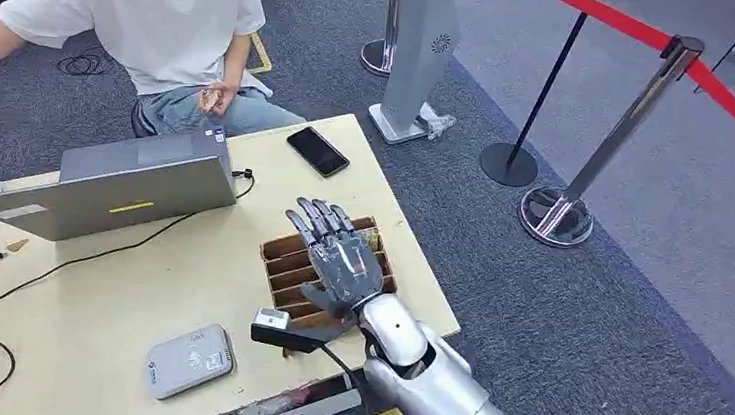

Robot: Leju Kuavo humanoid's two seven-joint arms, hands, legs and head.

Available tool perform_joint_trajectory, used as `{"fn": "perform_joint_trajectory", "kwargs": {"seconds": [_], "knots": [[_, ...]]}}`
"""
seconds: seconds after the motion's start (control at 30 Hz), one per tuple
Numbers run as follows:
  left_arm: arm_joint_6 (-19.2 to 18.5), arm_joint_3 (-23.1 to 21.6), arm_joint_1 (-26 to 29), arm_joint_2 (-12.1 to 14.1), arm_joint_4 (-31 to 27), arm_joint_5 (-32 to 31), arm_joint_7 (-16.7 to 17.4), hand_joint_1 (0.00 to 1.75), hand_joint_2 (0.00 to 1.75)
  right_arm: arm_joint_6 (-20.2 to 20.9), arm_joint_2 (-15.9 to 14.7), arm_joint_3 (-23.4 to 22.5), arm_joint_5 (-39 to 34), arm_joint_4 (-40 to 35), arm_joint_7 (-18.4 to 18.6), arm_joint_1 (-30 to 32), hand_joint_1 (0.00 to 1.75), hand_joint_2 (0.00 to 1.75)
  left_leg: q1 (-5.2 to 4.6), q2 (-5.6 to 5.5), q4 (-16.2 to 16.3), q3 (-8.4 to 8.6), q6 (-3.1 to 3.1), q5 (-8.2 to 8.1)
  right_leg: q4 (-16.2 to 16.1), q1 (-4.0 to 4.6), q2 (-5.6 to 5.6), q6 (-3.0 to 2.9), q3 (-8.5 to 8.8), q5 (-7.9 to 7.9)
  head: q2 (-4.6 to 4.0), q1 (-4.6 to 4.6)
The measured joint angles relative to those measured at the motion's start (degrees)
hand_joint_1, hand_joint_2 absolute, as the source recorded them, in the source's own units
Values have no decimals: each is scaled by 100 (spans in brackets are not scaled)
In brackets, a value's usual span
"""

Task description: Pass the card to the sensor for recognition and then transmit it.

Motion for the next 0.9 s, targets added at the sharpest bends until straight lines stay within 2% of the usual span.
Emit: {"fn": "perform_joint_trajectory", "kwargs": {"seconds": [0.13, 0.4, 0.73, 0.87, 0.9], "knots": [[-2, 0, 0, 0, 0, 0, 0, 0, 0, 356, -96, 0, 232, -208, 90, 3, 0, 175, 0, 0, 0, -1, 0, 0, 0, 0, -1, 0, 0, 0, 0, 0], [-26, 0, -2, -9, 0, -20, -22, 0, 0, 864, -280, 155, 252, -312, -19, -150, 0, 175, 0, 0, 0, -1, 0, 0, 0, 0, -1, 0, 0, 0, 0, 0], [-61, 0, -2, -9, 0, -50, -68, 0, 0, 1043, -524, 459, -150, -137, 94, -400, 0, 175, 0, -1, 0, -4, 0, 0, 0, 0, -1, 0, 0, 0, 0, 0], [-59, 0, -2, -9, 0, 2, -68, 0, 0, 1045, -538, 557, -209, -30, 94, -516, 10, 175, 0, -1, 0, -4, 0, 0, 0, 0, -1, 0, 0, 0, 0, 0], [-59, 0, -2, -9, 0, 17, -70, 0, 0, 1048, -538, 573, -222, -8, 94, -540, 21, 175, 0, -1, 0, -4, 0, 0, 0, 0, -2, 0, 0, 0, 0, 0]]}}
